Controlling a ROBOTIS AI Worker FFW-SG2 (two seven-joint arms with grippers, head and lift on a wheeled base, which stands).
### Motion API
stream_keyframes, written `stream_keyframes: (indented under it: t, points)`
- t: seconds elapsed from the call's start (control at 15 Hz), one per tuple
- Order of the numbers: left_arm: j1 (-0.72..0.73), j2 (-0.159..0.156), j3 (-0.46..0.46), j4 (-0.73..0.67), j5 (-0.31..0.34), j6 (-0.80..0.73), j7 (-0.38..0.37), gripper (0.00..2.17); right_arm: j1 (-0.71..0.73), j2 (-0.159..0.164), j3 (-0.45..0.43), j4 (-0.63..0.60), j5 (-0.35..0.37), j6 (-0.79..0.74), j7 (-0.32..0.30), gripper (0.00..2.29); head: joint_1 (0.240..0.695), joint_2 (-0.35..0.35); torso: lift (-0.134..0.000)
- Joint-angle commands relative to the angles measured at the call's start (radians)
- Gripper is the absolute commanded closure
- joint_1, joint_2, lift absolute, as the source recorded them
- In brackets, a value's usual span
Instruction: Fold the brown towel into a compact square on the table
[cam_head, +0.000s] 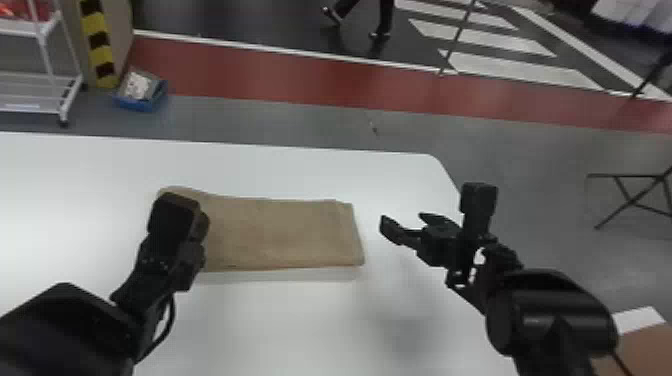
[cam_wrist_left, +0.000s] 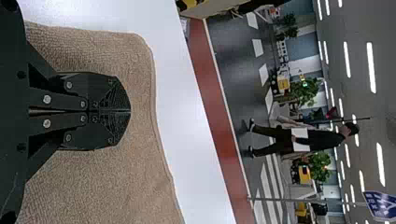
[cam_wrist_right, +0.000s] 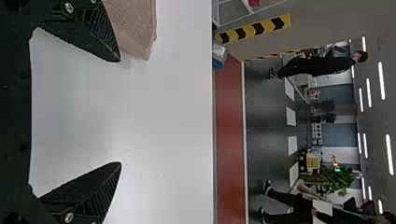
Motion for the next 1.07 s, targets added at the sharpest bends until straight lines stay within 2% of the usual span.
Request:
stream_keyframes:
  t: [0.0,0.2,0.33,0.67,1.0]
  points:
    - [0.001,0.007,0.006,-0.003,-0.017,0.014,0.003,1.72,-0.032,0.004,0.040,0.006,0.000,0.030,-0.001,0.09,0.695,-0.278,-0.124]
    - [0.001,0.006,0.007,0.008,-0.051,0.030,0.005,1.72,-0.081,0.004,0.082,0.042,-0.008,0.073,0.005,0.09,0.695,-0.245,-0.124]
    - [0.000,0.003,0.004,0.013,-0.059,0.030,0.002,1.72,-0.113,0.006,0.100,0.077,-0.011,0.073,0.064,0.12,0.695,-0.217,-0.124]
    - [-0.003,0.001,0.004,0.020,-0.062,0.033,-0.003,1.72,-0.174,0.006,0.154,0.135,-0.001,0.165,0.064,0.21,0.695,-0.184,-0.124]
    - [-0.003,-0.004,0.000,0.033,-0.073,0.033,-0.005,1.72,-0.211,0.006,0.188,0.186,-0.001,0.186,0.065,0.29,0.695,-0.173,-0.124]
